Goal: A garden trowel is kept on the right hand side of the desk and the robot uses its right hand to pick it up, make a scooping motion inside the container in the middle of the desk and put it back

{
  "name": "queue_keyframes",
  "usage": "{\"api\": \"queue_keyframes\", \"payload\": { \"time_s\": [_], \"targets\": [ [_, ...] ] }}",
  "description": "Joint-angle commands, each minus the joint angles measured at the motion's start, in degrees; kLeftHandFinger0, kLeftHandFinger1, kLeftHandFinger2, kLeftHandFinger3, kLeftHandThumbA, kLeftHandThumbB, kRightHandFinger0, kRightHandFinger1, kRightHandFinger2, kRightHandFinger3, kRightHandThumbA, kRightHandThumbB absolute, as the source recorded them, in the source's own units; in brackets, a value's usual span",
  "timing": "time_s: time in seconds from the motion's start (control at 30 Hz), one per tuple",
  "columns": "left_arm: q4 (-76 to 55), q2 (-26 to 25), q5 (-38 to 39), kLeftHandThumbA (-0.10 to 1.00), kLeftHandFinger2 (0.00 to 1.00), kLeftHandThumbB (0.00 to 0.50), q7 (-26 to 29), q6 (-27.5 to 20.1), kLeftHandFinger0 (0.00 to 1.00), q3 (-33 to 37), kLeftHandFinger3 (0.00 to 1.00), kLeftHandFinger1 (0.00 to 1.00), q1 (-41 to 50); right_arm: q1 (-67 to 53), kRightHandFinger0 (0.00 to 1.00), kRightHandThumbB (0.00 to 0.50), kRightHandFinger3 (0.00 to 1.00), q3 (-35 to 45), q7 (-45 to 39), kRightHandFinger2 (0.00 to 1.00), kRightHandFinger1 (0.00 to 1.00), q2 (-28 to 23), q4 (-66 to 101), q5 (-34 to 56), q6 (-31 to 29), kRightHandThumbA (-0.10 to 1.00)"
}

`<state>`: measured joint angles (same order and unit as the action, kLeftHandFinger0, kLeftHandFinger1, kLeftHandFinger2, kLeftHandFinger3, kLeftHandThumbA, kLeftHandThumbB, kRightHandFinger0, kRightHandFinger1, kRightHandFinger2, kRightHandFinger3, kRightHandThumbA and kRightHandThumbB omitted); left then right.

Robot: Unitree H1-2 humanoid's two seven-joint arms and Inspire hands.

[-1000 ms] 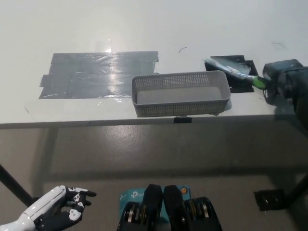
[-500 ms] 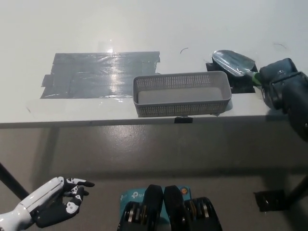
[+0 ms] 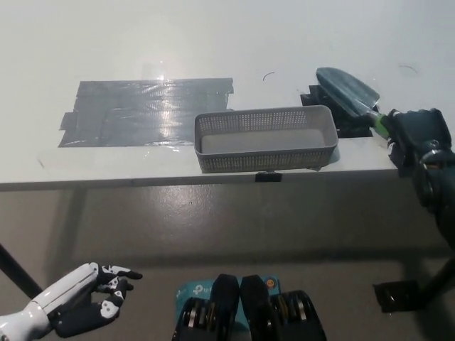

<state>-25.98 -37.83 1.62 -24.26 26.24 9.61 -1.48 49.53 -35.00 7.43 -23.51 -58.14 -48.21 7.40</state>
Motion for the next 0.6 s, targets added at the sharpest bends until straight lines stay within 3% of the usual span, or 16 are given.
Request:
{"api": "queue_keyframes", "payload": {
  "time_s": [0.0,0.03,0.07,0.17,0.2,0.27,0.3,0.33,0.4,0.47,0.5,0.57],
  "targets": [
    [-1.7,-1.8,-1.5,1.00,0.81,0.377,-1.4,0.7,0.80,0.2,0.93,0.79,0.1,-5.3,0.00,0.000,0.44,0.9,3.2,0.23,0.11,-2.2,-2.0,2.3,-7.4,0.05],
    [-1.8,-1.9,-1.7,1.00,0.81,0.376,-1.6,0.7,0.80,0.2,0.93,0.79,0.3,-5.0,0.00,0.000,0.46,1.3,3.3,0.18,0.05,-2.4,-2.3,2.5,-8.0,-0.04],
    [-1.8,-1.9,-1.9,1.00,0.82,0.382,-1.7,0.7,0.80,0.2,0.94,0.80,0.4,-4.4,0.00,0.000,0.54,1.7,2.4,0.19,0.03,-3.1,-1.4,2.7,-8.1,-0.10],
    [-1.4,-1.7,-2.5,1.00,0.83,0.398,-2.1,0.7,0.80,0.2,0.94,0.80,0.5,-2.6,0.00,0.000,0.53,2.9,0.9,0.16,0.01,-5.0,0.0,3.4,-8.5,-0.10],
    [-1.3,-1.7,-2.6,1.00,0.82,0.391,-2.1,0.7,0.80,0.1,0.93,0.79,0.6,-2.2,0.02,0.000,0.63,3.4,-0.3,0.24,0.07,-5.9,1.7,3.5,-7.5,-0.10],
    [-1.4,-1.7,-2.7,1.00,0.81,0.398,-2.3,0.7,0.79,0.1,0.92,0.78,0.8,-1.5,0.00,0.000,0.55,3.6,-2.8,0.11,0.00,-7.5,5.0,3.1,-6.2,-0.10],
    [-1.5,-1.7,-2.6,1.00,0.81,0.393,-2.4,0.7,0.79,0.0,0.93,0.78,0.8,-1.0,0.00,0.000,0.49,3.5,-3.0,0.10,0.00,-8.9,7.0,2.7,-7.1,-0.10],
    [-1.5,-1.8,-2.6,1.00,0.81,0.392,-2.5,0.7,0.79,-0.1,0.93,0.78,1.0,-1.2,0.00,0.000,0.46,3.5,-3.1,0.15,0.06,-8.8,7.3,2.6,-7.0,-0.10],
    [-1.5,-1.8,-3.0,1.00,0.82,0.373,-2.8,0.7,0.79,-0.2,0.93,0.79,1.0,0.8,0.00,0.000,0.20,4.0,-3.0,0.11,0.02,-12.3,10.4,2.4,-10.3,-0.10],
    [-1.5,-1.8,-3.0,1.00,0.82,0.362,-3.1,0.7,0.79,-0.4,0.93,0.79,1.2,1.4,0.00,0.000,0.17,3.9,-4.1,0.13,0.03,-13.2,11.9,1.7,-9.7,-0.10],
    [-1.3,-1.6,-3.0,1.00,0.81,0.358,-3.0,0.7,0.78,-0.4,0.91,0.78,1.1,2.3,0.00,0.000,0.06,4.3,-4.5,0.12,0.02,-14.9,13.6,2.0,-11.6,-0.10],
    [-1.1,-1.5,-3.3,1.00,0.80,0.357,-3.2,0.7,0.78,-0.5,0.91,0.78,1.4,3.0,0.00,0.000,0.05,4.5,-5.6,0.26,0.07,-16.0,15.1,2.0,-12.3,-0.10]
  ]
}}
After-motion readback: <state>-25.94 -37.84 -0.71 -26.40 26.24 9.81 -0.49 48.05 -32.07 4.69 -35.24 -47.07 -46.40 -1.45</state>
